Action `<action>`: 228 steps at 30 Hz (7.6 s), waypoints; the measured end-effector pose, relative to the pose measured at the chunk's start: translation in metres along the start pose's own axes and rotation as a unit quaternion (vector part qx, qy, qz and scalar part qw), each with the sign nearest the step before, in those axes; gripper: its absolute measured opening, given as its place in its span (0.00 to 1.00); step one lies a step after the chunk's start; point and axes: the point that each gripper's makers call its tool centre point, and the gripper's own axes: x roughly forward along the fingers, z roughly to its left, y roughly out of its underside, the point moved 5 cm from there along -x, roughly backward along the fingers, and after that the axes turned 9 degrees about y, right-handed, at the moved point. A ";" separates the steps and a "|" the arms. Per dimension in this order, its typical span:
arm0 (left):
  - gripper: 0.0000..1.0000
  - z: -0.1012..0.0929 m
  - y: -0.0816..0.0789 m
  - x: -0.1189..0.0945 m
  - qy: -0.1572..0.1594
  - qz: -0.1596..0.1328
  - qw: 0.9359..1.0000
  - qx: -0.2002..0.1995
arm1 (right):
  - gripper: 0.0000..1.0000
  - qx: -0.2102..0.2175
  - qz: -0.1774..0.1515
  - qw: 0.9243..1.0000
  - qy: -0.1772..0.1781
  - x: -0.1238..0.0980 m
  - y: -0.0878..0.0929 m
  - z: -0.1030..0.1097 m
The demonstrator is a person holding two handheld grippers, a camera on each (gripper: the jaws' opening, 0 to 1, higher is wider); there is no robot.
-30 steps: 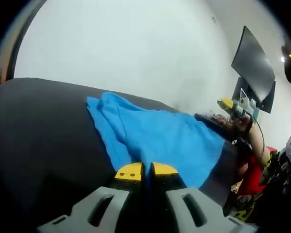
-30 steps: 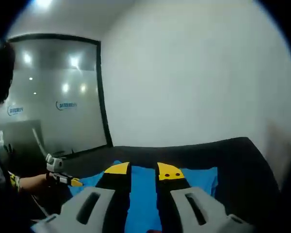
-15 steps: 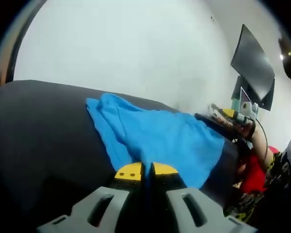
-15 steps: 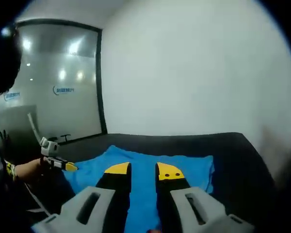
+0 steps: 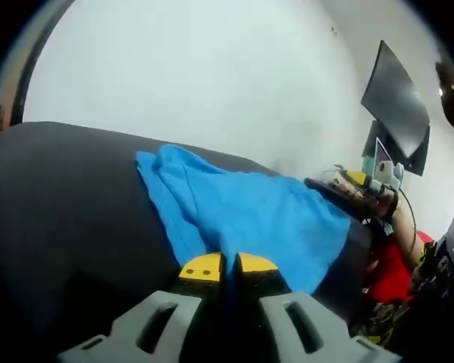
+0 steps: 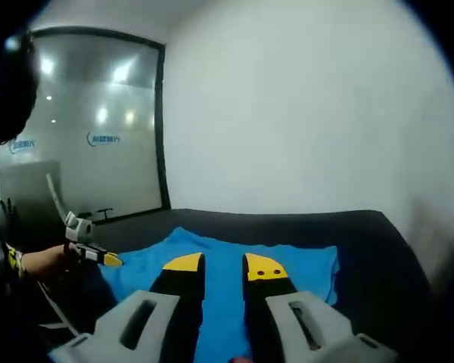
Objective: Spread out the cloth and fold it
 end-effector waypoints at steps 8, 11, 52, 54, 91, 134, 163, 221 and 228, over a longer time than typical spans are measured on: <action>0.06 0.000 0.000 0.001 0.004 0.000 1.000 -0.012 | 0.17 0.020 -0.006 1.000 0.000 0.003 0.004 -0.008; 0.06 -0.001 0.001 0.001 0.006 0.000 1.000 -0.015 | 0.17 0.023 -0.006 1.000 0.000 0.003 0.007 -0.010; 0.34 -0.060 -0.001 -0.018 0.103 0.013 0.968 0.227 | 0.25 -0.191 0.103 0.975 -0.041 -0.081 0.072 0.012; 0.34 -0.060 -0.003 -0.023 0.105 0.010 0.968 0.229 | 0.25 -0.170 0.091 0.981 -0.029 -0.083 0.066 0.007; 0.33 -0.045 0.001 -0.011 0.166 -0.019 0.970 0.176 | 0.26 -0.126 0.074 0.989 -0.010 -0.041 0.093 -0.019; 0.33 -0.049 0.005 -0.008 0.166 -0.004 0.972 0.167 | 0.26 -0.110 0.075 0.991 0.018 -0.037 0.094 -0.036; 0.35 -0.056 -0.012 -0.027 0.195 -0.059 0.966 0.159 | 0.29 -0.088 0.049 0.995 0.010 -0.046 0.086 -0.036; 0.49 -0.026 -0.046 0.002 0.038 -0.008 0.904 0.427 | 0.00 -0.105 0.024 0.955 -0.275 0.051 0.012 0.251; 0.53 -0.011 -0.032 0.049 0.017 0.079 0.830 0.552 | 0.00 -0.102 0.015 0.946 -0.308 0.015 -0.022 0.230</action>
